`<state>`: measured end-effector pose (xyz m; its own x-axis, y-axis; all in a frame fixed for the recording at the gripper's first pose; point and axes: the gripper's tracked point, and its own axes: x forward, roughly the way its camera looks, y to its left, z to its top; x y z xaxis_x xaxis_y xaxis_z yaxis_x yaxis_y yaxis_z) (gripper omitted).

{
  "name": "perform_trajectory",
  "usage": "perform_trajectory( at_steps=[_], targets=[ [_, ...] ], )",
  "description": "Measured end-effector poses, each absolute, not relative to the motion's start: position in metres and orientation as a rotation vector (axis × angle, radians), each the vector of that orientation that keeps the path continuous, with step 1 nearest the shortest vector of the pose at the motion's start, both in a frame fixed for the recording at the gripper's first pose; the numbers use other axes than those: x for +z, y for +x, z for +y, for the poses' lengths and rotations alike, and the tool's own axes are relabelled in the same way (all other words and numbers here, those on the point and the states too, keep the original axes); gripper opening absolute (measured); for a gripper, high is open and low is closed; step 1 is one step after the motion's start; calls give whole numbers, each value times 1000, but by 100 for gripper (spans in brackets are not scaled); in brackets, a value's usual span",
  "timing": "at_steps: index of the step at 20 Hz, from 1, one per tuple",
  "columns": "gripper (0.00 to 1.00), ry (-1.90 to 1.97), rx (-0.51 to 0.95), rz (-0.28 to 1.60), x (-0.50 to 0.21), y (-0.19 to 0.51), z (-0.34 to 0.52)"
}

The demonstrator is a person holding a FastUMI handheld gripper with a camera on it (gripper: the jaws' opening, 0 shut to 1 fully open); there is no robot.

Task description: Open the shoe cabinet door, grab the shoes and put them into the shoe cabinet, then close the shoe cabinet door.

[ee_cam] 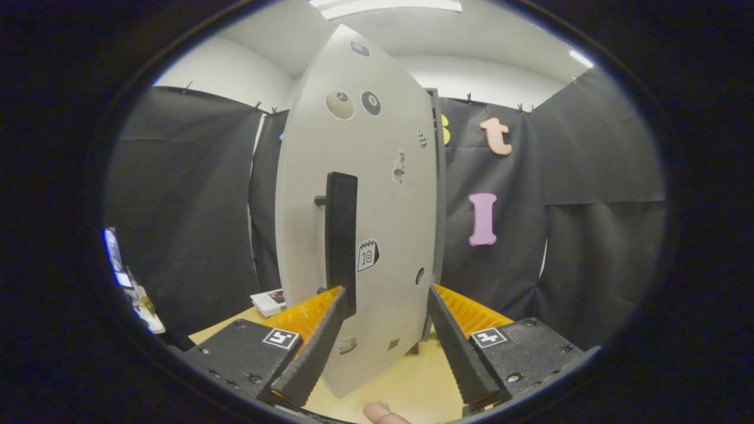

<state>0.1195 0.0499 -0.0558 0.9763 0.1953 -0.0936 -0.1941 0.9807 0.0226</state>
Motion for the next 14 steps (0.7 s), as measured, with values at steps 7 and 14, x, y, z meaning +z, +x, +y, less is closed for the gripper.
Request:
perform_trajectory(
  at_steps=[7, 14],
  targets=[
    [98, 38, 211, 67, -62, 103, 92],
    [99, 56, 177, 15, -48, 49, 81]
  ],
)
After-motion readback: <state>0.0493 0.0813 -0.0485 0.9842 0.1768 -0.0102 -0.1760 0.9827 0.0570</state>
